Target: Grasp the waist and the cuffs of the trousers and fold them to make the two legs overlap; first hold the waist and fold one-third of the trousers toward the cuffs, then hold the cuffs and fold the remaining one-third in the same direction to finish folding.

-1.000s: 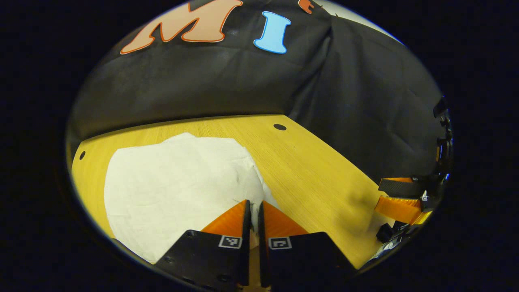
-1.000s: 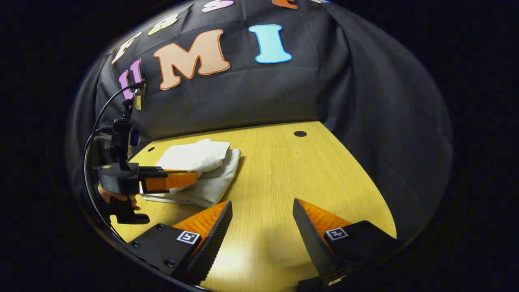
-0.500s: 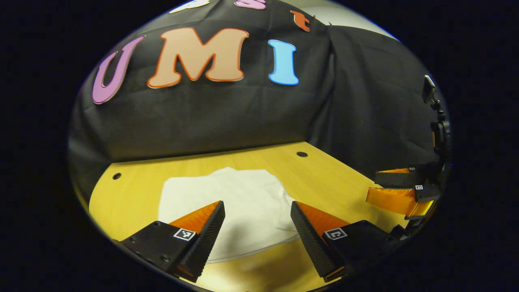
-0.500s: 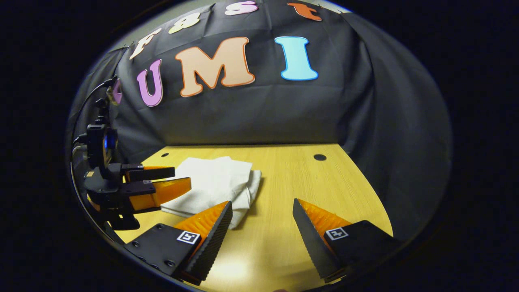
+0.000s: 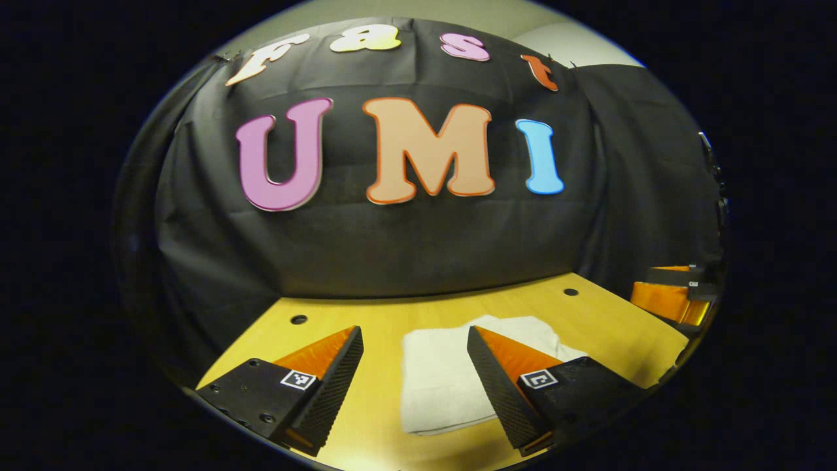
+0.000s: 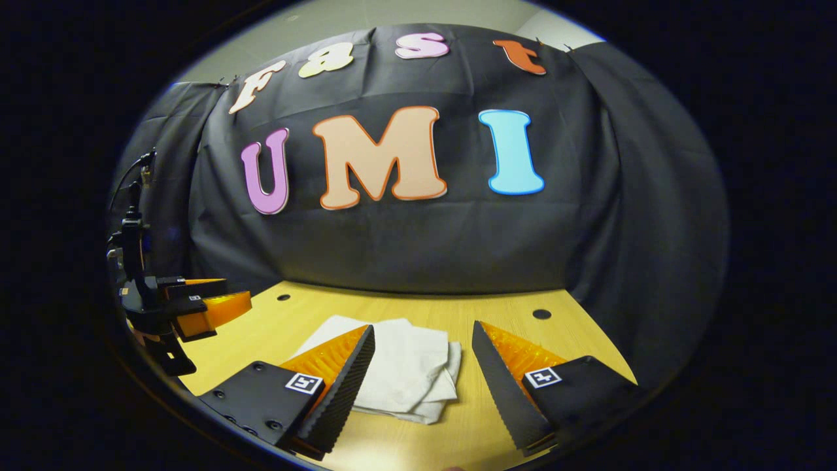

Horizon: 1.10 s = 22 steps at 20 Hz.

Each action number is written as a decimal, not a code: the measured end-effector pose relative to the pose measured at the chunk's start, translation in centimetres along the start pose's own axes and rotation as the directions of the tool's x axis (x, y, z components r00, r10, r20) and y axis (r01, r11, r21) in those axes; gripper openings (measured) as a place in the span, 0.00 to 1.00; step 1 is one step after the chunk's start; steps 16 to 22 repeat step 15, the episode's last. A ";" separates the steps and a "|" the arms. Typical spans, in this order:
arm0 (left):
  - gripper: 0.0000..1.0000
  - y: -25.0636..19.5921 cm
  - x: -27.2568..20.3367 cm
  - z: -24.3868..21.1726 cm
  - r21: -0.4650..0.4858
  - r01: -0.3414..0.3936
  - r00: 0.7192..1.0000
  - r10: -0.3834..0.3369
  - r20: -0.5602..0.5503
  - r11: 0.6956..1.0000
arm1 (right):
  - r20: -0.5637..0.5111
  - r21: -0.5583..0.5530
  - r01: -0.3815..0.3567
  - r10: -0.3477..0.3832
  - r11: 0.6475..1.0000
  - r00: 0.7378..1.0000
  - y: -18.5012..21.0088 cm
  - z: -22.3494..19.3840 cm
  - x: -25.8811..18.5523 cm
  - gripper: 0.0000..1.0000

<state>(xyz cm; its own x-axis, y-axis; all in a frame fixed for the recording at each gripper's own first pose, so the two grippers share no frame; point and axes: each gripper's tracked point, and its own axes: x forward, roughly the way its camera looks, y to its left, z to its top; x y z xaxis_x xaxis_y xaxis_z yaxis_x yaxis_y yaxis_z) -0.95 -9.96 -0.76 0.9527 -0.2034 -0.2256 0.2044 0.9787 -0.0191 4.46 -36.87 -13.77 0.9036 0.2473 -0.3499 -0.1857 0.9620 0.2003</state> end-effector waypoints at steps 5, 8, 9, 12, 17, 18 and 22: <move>0.96 5.4 -2.1 3.2 0.058 -0.101 0.991 0.096 0.088 0.993 | 0.094 0.003 -0.007 0.007 1.000 0.996 3.3 3.5 0.4 0.96; 0.96 6.8 -2.8 3.7 0.035 -0.106 0.990 0.102 0.098 0.994 | 0.117 0.001 0.000 0.000 1.000 0.993 4.4 4.4 0.1 0.96; 0.96 7.1 -2.8 3.7 0.029 -0.108 0.990 0.105 0.098 0.994 | 0.127 -0.001 0.007 -0.007 1.000 0.992 4.5 4.7 0.1 0.96; 0.96 7.5 -3.0 3.5 0.018 -0.104 0.990 0.102 0.093 0.994 | 0.139 -0.001 0.027 -0.027 1.000 0.990 4.5 5.1 -0.3 0.96; 1.00 7.6 -3.3 3.2 0.019 -0.097 0.992 0.095 0.089 0.995 | 0.153 0.006 0.049 -0.049 0.999 0.987 4.1 5.6 -0.8 0.96; 1.00 7.6 -3.3 3.2 0.019 -0.097 0.992 0.095 0.089 0.995 | 0.153 0.006 0.049 -0.049 0.999 0.987 4.1 5.6 -0.8 0.96; 1.00 7.6 -3.3 3.2 0.019 -0.097 0.992 0.095 0.089 0.995 | 0.153 0.006 0.049 -0.049 0.999 0.987 4.1 5.6 -0.8 0.96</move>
